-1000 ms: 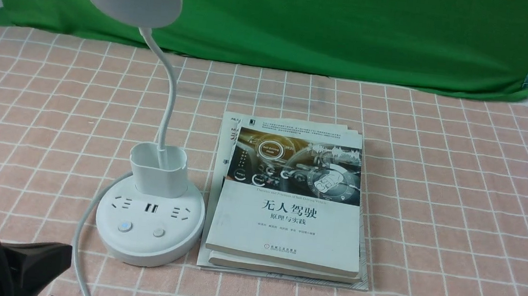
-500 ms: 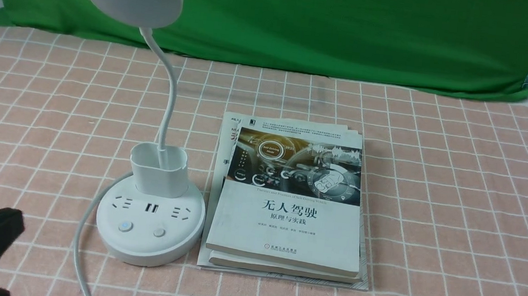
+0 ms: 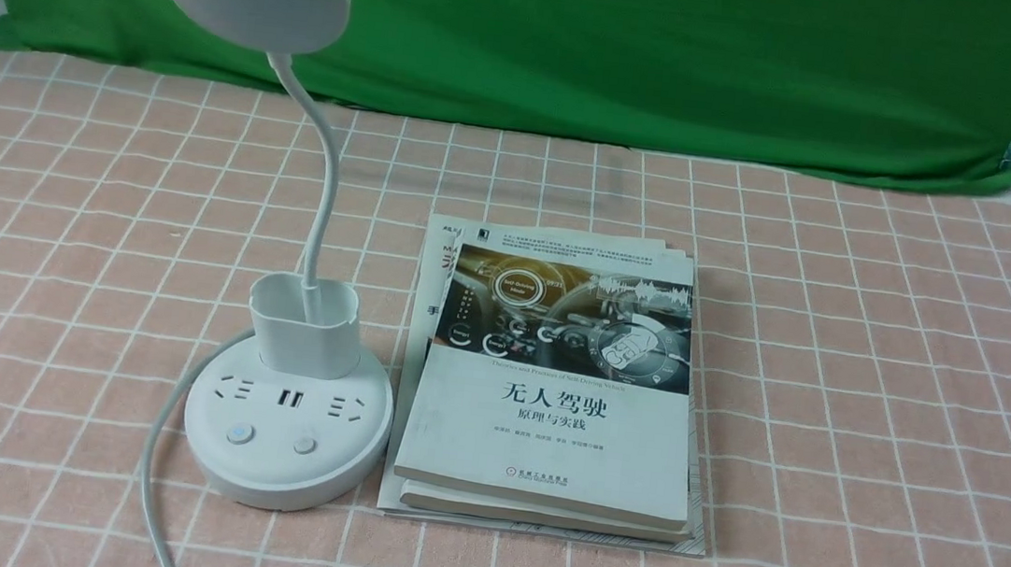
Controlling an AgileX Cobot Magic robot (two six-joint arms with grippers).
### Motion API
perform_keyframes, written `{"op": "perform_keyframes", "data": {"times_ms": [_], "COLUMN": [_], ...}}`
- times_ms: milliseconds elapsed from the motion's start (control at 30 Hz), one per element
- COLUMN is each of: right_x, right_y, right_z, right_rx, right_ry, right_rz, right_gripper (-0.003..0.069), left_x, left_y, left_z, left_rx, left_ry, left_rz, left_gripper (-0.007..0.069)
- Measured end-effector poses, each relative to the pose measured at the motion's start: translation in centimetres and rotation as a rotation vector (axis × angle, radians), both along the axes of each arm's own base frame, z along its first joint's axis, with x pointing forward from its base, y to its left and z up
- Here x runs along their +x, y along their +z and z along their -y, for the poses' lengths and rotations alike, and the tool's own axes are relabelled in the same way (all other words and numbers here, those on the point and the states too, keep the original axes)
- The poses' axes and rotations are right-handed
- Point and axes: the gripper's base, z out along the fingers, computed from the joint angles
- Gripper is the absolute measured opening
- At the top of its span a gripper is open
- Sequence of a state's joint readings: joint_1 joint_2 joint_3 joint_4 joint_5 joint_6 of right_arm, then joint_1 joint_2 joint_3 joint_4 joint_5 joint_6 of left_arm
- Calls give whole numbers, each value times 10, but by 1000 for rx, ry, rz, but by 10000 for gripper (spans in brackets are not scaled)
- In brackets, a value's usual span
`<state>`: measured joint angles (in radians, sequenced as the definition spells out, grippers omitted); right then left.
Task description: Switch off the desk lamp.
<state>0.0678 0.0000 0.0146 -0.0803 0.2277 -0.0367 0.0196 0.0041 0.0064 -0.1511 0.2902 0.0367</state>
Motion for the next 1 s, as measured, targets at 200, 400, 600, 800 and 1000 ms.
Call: {"op": "perform_keyframes", "data": {"times_ms": [200, 400, 600, 800, 1000], "right_x": [0, 0, 0, 0, 0], "right_y": [0, 0, 0, 0, 0], "right_z": [0, 0, 0, 0, 0], "right_rx": [0, 0, 0, 0, 0], "right_ry": [0, 0, 0, 0, 0], "right_rz": [0, 0, 0, 0, 0], "right_gripper": [240, 240, 240, 240, 240], "left_x": [0, -1, -1, -1, -1], "left_y": [-1, -1, -1, -1, -1], "left_z": [0, 0, 0, 0, 0], "left_rx": [-1, -1, 5, 8, 24], "left_ry": [-2, -2, -4, -4, -8], "left_rz": [-10, -10, -9, -9, -9], "left_gripper": [6, 6, 6, 6, 6]}}
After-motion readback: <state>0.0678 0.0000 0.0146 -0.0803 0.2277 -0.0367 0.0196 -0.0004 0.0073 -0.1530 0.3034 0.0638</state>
